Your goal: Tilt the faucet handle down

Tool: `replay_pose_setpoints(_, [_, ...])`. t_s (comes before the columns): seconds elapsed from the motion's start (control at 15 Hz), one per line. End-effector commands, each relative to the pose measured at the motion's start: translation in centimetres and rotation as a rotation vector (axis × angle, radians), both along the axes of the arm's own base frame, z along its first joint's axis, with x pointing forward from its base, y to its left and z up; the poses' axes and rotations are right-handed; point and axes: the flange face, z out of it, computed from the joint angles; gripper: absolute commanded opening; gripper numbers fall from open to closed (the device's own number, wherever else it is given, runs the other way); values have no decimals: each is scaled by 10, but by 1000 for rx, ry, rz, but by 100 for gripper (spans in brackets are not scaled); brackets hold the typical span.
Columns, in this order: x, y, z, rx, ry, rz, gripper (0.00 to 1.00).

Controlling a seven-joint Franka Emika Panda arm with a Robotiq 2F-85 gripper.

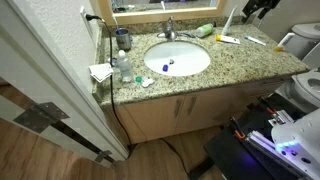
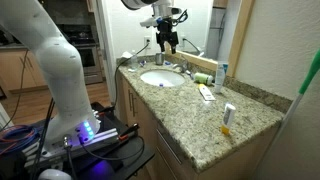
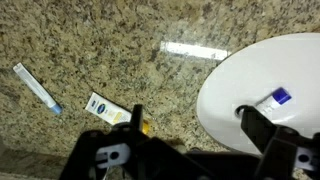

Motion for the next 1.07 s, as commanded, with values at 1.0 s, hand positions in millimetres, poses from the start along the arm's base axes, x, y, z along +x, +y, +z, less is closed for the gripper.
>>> replay_pose_setpoints(1.0, [139, 138, -3, 99, 3, 39, 100])
